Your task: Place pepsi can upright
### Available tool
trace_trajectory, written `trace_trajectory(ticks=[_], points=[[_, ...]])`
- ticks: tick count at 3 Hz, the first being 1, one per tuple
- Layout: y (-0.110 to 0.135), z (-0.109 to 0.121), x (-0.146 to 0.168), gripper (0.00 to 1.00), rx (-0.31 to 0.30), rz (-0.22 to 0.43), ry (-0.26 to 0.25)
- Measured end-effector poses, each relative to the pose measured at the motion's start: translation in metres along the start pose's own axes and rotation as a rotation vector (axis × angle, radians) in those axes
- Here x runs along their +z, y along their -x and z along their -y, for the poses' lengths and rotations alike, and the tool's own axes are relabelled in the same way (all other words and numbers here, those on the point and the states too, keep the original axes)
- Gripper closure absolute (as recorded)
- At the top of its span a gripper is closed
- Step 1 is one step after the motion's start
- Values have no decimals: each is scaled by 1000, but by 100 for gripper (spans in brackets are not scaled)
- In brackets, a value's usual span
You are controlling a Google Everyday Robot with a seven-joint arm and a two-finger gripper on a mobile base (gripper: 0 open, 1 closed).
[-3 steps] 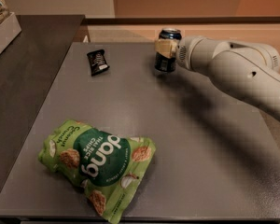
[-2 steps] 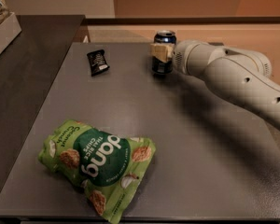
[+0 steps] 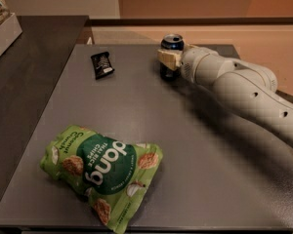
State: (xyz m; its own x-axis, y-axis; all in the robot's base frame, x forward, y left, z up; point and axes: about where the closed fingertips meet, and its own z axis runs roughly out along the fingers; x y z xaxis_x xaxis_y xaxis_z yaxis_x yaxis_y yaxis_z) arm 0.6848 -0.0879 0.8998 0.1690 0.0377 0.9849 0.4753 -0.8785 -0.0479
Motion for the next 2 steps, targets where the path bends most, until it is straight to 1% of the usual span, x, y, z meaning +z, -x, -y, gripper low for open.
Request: trace_trajectory(ticks=[1,2], points=[[-2,-8,-5,59,-1,-74,17],[-8,-7,-5,36,-2,-100,18]])
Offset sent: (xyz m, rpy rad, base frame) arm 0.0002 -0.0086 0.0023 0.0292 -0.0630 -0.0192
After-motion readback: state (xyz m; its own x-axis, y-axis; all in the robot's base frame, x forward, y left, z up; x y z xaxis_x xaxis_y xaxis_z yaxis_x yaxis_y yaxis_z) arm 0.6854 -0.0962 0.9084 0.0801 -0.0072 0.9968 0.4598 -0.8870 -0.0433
